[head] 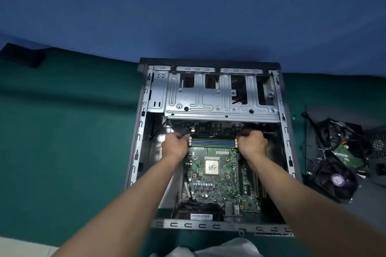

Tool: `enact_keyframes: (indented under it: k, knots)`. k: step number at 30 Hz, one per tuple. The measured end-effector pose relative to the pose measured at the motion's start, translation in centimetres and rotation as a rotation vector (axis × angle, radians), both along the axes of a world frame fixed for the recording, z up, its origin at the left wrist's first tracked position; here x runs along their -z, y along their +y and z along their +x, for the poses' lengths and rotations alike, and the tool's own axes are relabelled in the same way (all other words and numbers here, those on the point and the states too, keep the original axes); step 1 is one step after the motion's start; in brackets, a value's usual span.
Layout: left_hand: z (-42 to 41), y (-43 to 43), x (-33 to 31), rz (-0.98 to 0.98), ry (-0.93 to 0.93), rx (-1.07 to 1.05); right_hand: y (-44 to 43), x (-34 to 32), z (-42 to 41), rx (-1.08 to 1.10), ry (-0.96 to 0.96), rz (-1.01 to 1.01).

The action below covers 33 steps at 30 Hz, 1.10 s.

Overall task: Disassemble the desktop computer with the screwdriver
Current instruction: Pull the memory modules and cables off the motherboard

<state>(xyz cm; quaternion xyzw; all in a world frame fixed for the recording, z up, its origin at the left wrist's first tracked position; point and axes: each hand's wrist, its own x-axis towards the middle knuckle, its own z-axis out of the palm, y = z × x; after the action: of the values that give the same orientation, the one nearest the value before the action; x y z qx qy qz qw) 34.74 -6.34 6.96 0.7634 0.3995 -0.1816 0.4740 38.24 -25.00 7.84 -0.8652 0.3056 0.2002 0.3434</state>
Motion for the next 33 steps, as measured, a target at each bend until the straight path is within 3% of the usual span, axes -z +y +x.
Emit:
enact_keyframes:
  k: [4,7,9,11,15,19,22,25,28,31,33]
  knots:
    - [0.9,0.0,0.9,0.006,0.033,-0.029,0.0,0.5,0.8,0.145,0.034,-0.039]
    - [1.3,0.3,1.5,0.009,0.053,-0.077,-0.2,0.4,1.1,0.122,0.047,-0.079]
    - [1.4,0.5,1.8,0.019,0.065,-0.074,-0.1,0.5,0.6,-0.076,0.019,-0.17]
    - [1.6,0.5,2.0,0.018,0.071,-0.042,0.4,0.4,-0.1,-0.411,-0.071,-0.325]
    - [1.0,0.1,2.0,0.099,0.061,0.017,1.7,0.6,-0.2,-0.918,-0.175,-0.392]
    - [-0.3,-0.6,1.5,0.185,0.045,0.102,2.4,0.1,0.4,-1.101,-0.133,-0.447]
    - [-1.2,-0.9,1.3,0.128,0.01,0.136,2.3,-1.4,0.7,-1.191,-0.2,-0.494]
    - [-1.5,-1.3,0.8,0.094,-0.03,0.149,1.4,-4.0,0.0,-1.223,-0.359,-0.48]
    - [-2.1,-2.4,-0.3,0.222,-0.036,0.263,-0.6,-6.8,-1.6,-1.196,-0.515,-0.374]
    - [-2.8,-4.1,-0.8,0.508,-0.138,0.584,-3.5,-9.8,-3.0,-0.94,-0.721,-0.143]
    - [-2.8,-5.7,-1.1,0.492,-0.177,0.791,-5.9,-11.1,-3.5,-0.686,-0.834,-0.023]
